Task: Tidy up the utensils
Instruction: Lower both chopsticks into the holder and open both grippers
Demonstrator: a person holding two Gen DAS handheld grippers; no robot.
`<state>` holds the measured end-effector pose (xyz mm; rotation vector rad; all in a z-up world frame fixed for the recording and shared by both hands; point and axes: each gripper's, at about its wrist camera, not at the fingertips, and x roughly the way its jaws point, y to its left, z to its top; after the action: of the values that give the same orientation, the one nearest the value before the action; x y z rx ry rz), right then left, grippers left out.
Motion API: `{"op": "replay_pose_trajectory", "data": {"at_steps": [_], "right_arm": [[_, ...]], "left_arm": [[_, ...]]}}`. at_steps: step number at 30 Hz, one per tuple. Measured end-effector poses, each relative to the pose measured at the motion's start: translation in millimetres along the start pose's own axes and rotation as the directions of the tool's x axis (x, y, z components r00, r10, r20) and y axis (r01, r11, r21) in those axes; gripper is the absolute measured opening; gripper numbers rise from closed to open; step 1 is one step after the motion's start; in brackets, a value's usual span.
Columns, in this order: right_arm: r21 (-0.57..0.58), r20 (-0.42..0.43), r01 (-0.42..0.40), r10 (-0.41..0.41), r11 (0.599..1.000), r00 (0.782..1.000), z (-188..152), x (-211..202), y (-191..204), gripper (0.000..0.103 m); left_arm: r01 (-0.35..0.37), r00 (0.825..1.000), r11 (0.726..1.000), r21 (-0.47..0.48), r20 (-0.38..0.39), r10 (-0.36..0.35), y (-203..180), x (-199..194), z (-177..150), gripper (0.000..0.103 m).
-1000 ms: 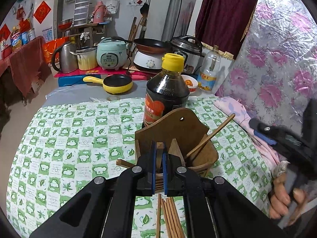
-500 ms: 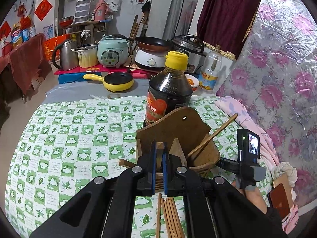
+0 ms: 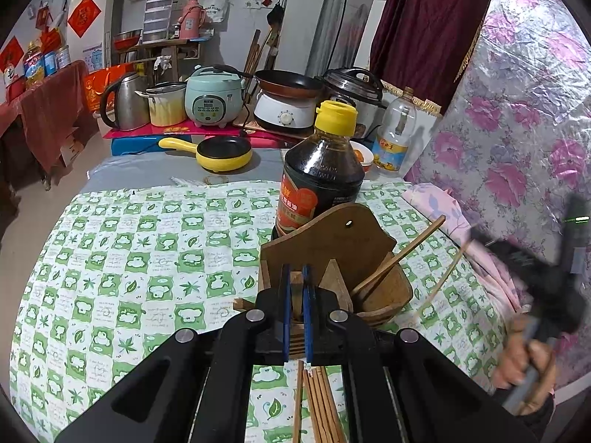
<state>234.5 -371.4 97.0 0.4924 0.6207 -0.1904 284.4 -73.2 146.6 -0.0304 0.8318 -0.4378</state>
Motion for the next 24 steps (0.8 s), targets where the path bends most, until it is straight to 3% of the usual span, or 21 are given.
{"op": "replay_pose_trajectory", "data": {"at_steps": [4, 8, 14, 19, 24], "right_arm": [[-0.088, 0.173, -0.013, 0.028, 0.996, 0.985, 5.9, -55.9, 28.9, 0.006], [-0.155, 0.233, -0.053, 0.088, 0.986, 0.968, 6.6, -96.3, 46.7, 0.006], [-0.228, 0.357, -0.009, 0.093, 0.974, 0.929, 0.0, -138.5, 70.0, 0.006], [-0.267, 0.385, -0.043, 0.147, 0.963, 0.911, -3.4, -150.6, 87.5, 0.006], [-0.320, 0.326, -0.030, 0.140, 0.947, 0.935, -6.1, -116.5, 108.3, 0.006]], "left_arm": [[0.003, 1.000, 1.000, -0.002, -0.004, -0.003, 0.1, 1.0, 0.2, 0.006], [0.006, 1.000, 1.000, -0.006, -0.004, -0.006, 0.5, 1.9, 0.9, 0.006], [0.020, 1.000, 0.999, -0.026, -0.020, -0.021, 5.8, 8.0, 1.5, 0.006], [0.005, 1.000, 1.000, -0.016, -0.019, -0.005, 5.5, 10.4, 0.7, 0.006], [0.011, 1.000, 1.000, -0.019, -0.024, -0.011, 6.0, 12.9, 0.7, 0.006]]}}
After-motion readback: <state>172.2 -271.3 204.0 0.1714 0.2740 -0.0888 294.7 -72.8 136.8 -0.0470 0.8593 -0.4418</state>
